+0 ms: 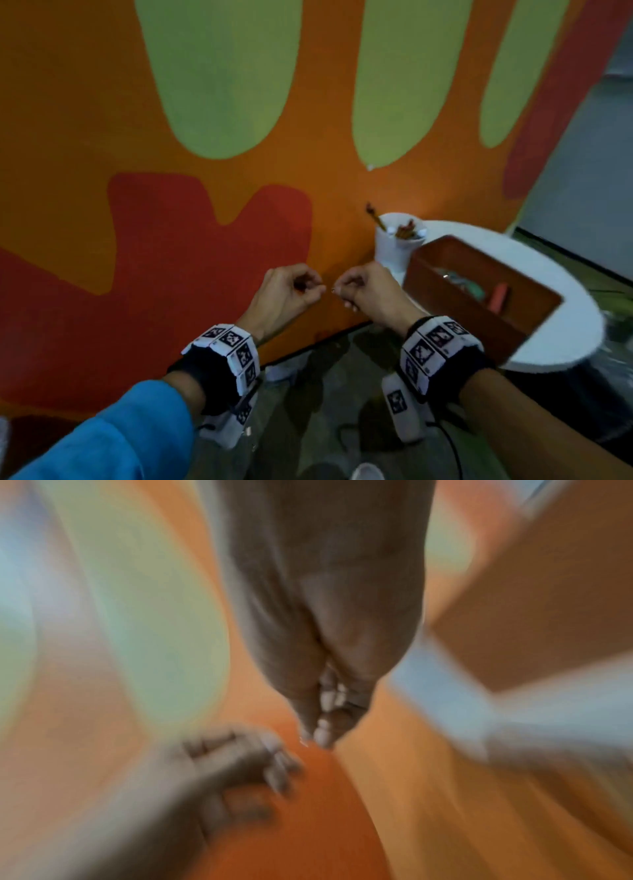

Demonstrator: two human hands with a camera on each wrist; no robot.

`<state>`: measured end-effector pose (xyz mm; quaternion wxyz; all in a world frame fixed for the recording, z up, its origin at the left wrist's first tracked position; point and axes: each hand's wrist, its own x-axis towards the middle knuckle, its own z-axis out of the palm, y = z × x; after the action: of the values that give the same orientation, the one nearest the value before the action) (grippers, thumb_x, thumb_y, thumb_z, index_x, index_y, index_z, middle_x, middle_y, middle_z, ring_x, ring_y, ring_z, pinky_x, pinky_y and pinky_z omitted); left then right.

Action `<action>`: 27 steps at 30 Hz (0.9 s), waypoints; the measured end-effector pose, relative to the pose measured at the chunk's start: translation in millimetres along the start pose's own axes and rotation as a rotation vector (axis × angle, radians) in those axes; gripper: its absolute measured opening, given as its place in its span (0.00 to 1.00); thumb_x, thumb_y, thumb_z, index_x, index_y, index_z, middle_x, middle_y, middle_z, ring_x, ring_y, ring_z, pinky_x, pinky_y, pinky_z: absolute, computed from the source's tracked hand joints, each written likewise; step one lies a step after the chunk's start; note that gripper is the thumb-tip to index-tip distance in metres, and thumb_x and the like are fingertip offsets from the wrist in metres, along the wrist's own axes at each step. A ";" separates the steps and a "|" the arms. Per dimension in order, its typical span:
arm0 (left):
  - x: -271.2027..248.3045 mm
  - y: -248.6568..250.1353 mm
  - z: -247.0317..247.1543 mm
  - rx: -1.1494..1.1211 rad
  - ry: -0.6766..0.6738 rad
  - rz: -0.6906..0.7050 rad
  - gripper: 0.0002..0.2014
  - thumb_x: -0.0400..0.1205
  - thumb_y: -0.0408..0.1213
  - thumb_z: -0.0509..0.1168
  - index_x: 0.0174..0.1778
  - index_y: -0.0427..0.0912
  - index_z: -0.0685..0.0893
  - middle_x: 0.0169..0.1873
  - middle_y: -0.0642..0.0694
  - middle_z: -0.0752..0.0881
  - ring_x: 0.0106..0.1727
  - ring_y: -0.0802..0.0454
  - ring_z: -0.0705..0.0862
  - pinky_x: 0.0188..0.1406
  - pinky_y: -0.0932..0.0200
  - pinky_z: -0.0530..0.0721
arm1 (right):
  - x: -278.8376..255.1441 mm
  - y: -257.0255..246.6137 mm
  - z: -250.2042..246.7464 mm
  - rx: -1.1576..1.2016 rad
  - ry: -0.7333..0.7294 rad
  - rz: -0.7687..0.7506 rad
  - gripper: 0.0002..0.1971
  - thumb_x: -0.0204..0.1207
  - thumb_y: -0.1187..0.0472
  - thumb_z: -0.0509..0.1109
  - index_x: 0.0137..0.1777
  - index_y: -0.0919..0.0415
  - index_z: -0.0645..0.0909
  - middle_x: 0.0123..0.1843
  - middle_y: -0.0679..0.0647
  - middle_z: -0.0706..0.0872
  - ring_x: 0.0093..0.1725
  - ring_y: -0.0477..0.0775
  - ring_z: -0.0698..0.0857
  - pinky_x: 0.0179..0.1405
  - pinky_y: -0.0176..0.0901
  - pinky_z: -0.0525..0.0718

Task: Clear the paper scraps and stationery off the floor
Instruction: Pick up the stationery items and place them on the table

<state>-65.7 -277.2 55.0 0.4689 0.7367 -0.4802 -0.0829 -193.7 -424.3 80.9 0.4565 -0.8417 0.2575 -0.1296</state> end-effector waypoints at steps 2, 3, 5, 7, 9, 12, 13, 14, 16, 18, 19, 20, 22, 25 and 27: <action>23.4 44.0 14.2 -0.014 -0.018 0.074 0.04 0.81 0.46 0.72 0.43 0.52 0.89 0.35 0.56 0.90 0.38 0.59 0.88 0.41 0.47 0.89 | -16.5 -8.2 -47.9 0.062 0.166 -0.016 0.04 0.78 0.65 0.74 0.44 0.63 0.90 0.30 0.55 0.87 0.27 0.47 0.84 0.30 0.43 0.83; 34.6 66.4 25.2 -0.019 -0.034 0.106 0.04 0.81 0.46 0.72 0.42 0.52 0.89 0.34 0.55 0.90 0.37 0.57 0.89 0.41 0.46 0.89 | -25.7 -7.6 -72.0 0.115 0.249 -0.010 0.04 0.77 0.66 0.75 0.43 0.62 0.90 0.30 0.56 0.88 0.26 0.48 0.84 0.30 0.44 0.83; 50.8 96.4 44.7 -0.023 -0.058 0.150 0.05 0.80 0.45 0.72 0.42 0.51 0.90 0.35 0.55 0.90 0.37 0.57 0.89 0.40 0.46 0.89 | -37.7 -1.8 -104.7 0.195 0.386 0.022 0.05 0.75 0.67 0.75 0.41 0.60 0.91 0.30 0.59 0.89 0.27 0.51 0.85 0.33 0.49 0.86; 65.6 122.9 70.0 0.000 -0.073 0.194 0.04 0.80 0.43 0.72 0.41 0.49 0.90 0.35 0.54 0.90 0.37 0.60 0.88 0.40 0.50 0.89 | -47.5 7.4 -134.7 0.194 0.506 0.058 0.05 0.74 0.68 0.76 0.39 0.60 0.91 0.30 0.59 0.90 0.28 0.51 0.87 0.37 0.53 0.90; 78.3 141.5 91.9 0.038 -0.082 0.218 0.04 0.79 0.40 0.73 0.41 0.46 0.91 0.36 0.53 0.90 0.38 0.60 0.87 0.41 0.56 0.88 | -52.2 15.7 -154.5 0.143 0.595 0.100 0.06 0.74 0.69 0.76 0.38 0.59 0.91 0.30 0.57 0.90 0.28 0.48 0.88 0.33 0.44 0.90; 94.8 158.5 120.5 0.097 -0.105 0.205 0.04 0.79 0.36 0.72 0.41 0.43 0.92 0.38 0.50 0.90 0.41 0.56 0.87 0.45 0.57 0.85 | -53.1 30.0 -170.6 0.025 0.635 0.140 0.06 0.73 0.70 0.75 0.40 0.60 0.91 0.31 0.56 0.90 0.29 0.48 0.88 0.25 0.32 0.79; 98.6 160.4 128.0 0.127 -0.119 0.193 0.04 0.79 0.36 0.72 0.43 0.43 0.92 0.39 0.49 0.91 0.43 0.55 0.87 0.47 0.55 0.85 | -51.3 35.0 -172.8 0.001 0.625 0.158 0.06 0.73 0.70 0.75 0.40 0.60 0.91 0.33 0.56 0.90 0.32 0.49 0.88 0.26 0.33 0.79; 101.8 159.9 133.9 0.161 -0.139 0.178 0.04 0.79 0.35 0.71 0.45 0.42 0.92 0.41 0.48 0.91 0.45 0.53 0.87 0.50 0.53 0.86 | -48.8 39.6 -173.4 -0.023 0.604 0.176 0.07 0.73 0.70 0.75 0.41 0.59 0.91 0.37 0.56 0.91 0.36 0.50 0.89 0.30 0.36 0.82; 104.9 156.7 140.8 0.219 -0.173 0.147 0.09 0.79 0.35 0.72 0.53 0.41 0.92 0.47 0.45 0.91 0.50 0.50 0.88 0.55 0.52 0.87 | -43.8 47.6 -172.8 -0.084 0.525 0.224 0.09 0.73 0.70 0.73 0.45 0.57 0.91 0.46 0.58 0.91 0.44 0.55 0.89 0.42 0.45 0.88; 104.5 151.2 138.3 0.253 -0.175 0.119 0.11 0.79 0.35 0.72 0.57 0.39 0.91 0.50 0.43 0.91 0.52 0.49 0.88 0.57 0.54 0.86 | -41.4 52.0 -170.6 -0.159 0.448 0.237 0.12 0.73 0.70 0.70 0.48 0.54 0.90 0.50 0.59 0.90 0.47 0.60 0.89 0.49 0.53 0.90; 104.0 147.4 133.9 0.257 -0.169 0.109 0.11 0.79 0.34 0.72 0.57 0.39 0.91 0.50 0.43 0.92 0.52 0.50 0.88 0.57 0.56 0.85 | -41.1 51.2 -170.6 -0.185 0.430 0.227 0.12 0.74 0.70 0.69 0.49 0.54 0.90 0.50 0.60 0.90 0.47 0.60 0.89 0.50 0.54 0.90; 102.6 143.4 127.9 0.256 -0.160 0.104 0.10 0.79 0.34 0.72 0.55 0.39 0.92 0.49 0.44 0.92 0.50 0.51 0.88 0.56 0.56 0.85 | -40.2 49.3 -170.5 -0.198 0.419 0.209 0.12 0.75 0.70 0.69 0.49 0.54 0.90 0.50 0.60 0.90 0.46 0.59 0.89 0.49 0.54 0.90; 97.4 134.7 112.1 0.238 -0.145 0.093 0.07 0.80 0.34 0.71 0.51 0.41 0.93 0.47 0.47 0.92 0.48 0.55 0.88 0.55 0.58 0.86 | -39.8 39.8 -168.8 -0.186 0.399 0.154 0.11 0.77 0.69 0.68 0.50 0.55 0.90 0.47 0.58 0.90 0.42 0.56 0.90 0.44 0.49 0.90; 84.3 117.7 81.3 0.205 -0.129 0.078 0.06 0.80 0.36 0.70 0.46 0.43 0.94 0.43 0.51 0.92 0.43 0.63 0.88 0.48 0.62 0.86 | -41.7 16.7 -154.6 -0.087 0.306 0.059 0.11 0.79 0.69 0.68 0.51 0.55 0.90 0.38 0.57 0.91 0.34 0.51 0.89 0.39 0.47 0.90; 71.7 101.3 57.3 0.203 -0.136 0.053 0.06 0.81 0.38 0.70 0.47 0.45 0.93 0.43 0.54 0.92 0.41 0.67 0.87 0.44 0.64 0.86 | -41.3 1.3 -136.0 -0.019 0.223 0.022 0.10 0.80 0.68 0.69 0.51 0.55 0.90 0.37 0.60 0.91 0.34 0.57 0.89 0.43 0.55 0.92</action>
<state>-124.6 -378.6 125.2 0.3602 0.7602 -0.5360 -0.0711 -290.2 -497.5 155.3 0.4184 -0.8235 0.3172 -0.2151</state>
